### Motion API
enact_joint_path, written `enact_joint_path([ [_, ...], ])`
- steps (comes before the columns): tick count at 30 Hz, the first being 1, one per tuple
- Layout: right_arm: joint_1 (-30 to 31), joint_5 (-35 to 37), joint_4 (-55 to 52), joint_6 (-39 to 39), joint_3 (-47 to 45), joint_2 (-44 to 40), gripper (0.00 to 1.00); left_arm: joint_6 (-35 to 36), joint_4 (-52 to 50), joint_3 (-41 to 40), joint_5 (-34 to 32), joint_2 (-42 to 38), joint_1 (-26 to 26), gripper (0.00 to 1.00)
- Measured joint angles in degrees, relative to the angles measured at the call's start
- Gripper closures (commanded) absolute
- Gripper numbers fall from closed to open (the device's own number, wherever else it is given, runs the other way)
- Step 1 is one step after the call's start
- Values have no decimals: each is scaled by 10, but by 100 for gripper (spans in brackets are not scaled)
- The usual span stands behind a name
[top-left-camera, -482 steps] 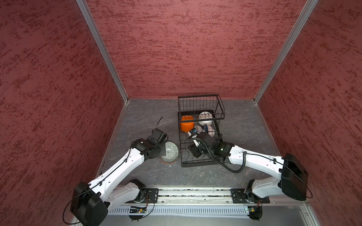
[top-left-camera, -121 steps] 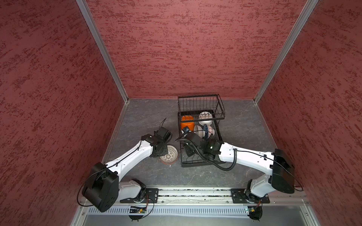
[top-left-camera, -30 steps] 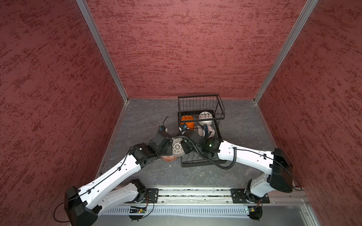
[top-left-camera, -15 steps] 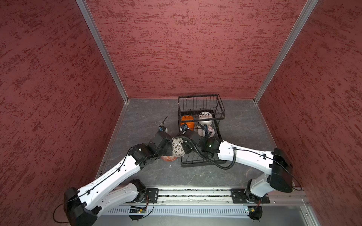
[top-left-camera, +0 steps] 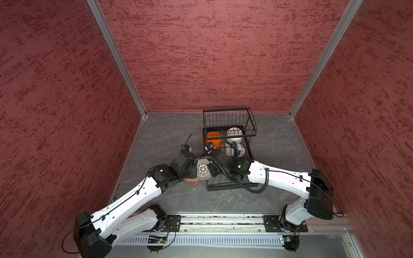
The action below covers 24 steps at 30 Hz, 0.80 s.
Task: Load bowls into a dish rack
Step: Place the bowl in the dish rack.
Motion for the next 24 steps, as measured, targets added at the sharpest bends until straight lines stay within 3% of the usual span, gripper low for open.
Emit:
enact_joint_path([
  [1, 1, 4, -2, 2, 0, 3, 100, 1, 7, 0, 2, 0, 0, 66],
  [3, 0, 10, -9, 3, 0, 12, 100, -3, 20, 0, 6, 0, -1, 44],
  [8, 0, 31, -21, 7, 4, 17, 100, -5, 30, -2, 8, 0, 0, 15],
  [12, 0, 55, -47, 11, 12, 17, 100, -4, 34, -5, 4, -2, 0, 9],
  [24, 0, 175, -199, 39, 39, 16, 100, -3, 42, -19, -2, -20, 25, 7],
])
